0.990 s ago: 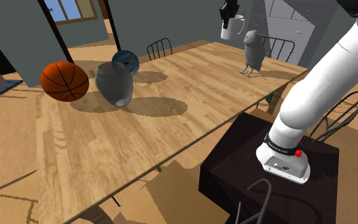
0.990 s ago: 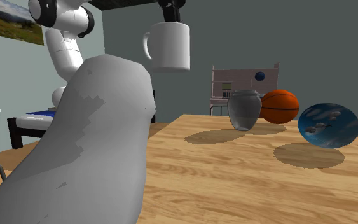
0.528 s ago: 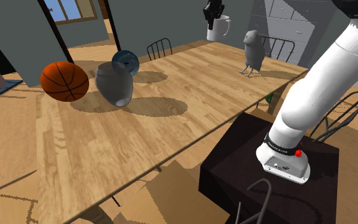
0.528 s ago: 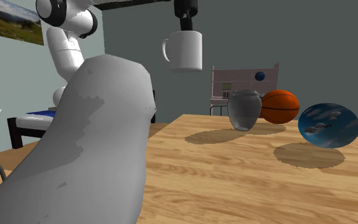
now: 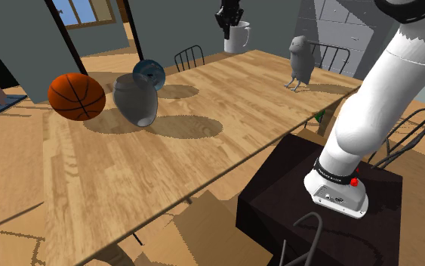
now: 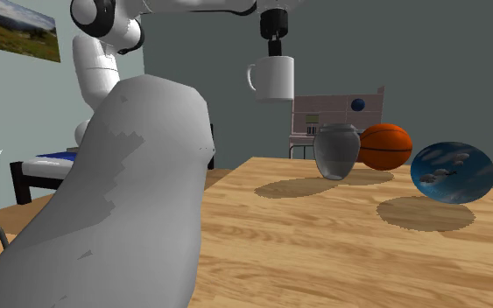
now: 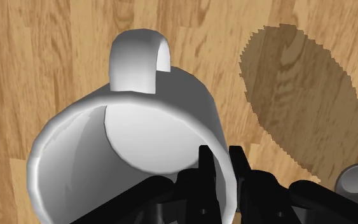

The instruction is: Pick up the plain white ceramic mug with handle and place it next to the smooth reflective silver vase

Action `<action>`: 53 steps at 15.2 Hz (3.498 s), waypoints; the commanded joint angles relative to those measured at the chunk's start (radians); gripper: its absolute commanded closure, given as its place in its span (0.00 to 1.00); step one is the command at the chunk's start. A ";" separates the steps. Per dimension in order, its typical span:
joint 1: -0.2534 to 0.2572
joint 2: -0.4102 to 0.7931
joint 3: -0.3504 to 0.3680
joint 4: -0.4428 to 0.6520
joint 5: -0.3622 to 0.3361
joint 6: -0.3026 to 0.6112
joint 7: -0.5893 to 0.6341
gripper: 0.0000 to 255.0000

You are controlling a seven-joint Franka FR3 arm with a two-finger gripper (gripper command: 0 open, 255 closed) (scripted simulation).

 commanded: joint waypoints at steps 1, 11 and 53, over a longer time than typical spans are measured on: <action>0.019 0.034 0.024 0.038 0.006 -0.005 0.044 1.00; 0.113 0.273 0.118 0.334 0.016 -0.066 0.231 1.00; 0.120 0.257 0.123 -0.246 0.011 0.497 0.255 1.00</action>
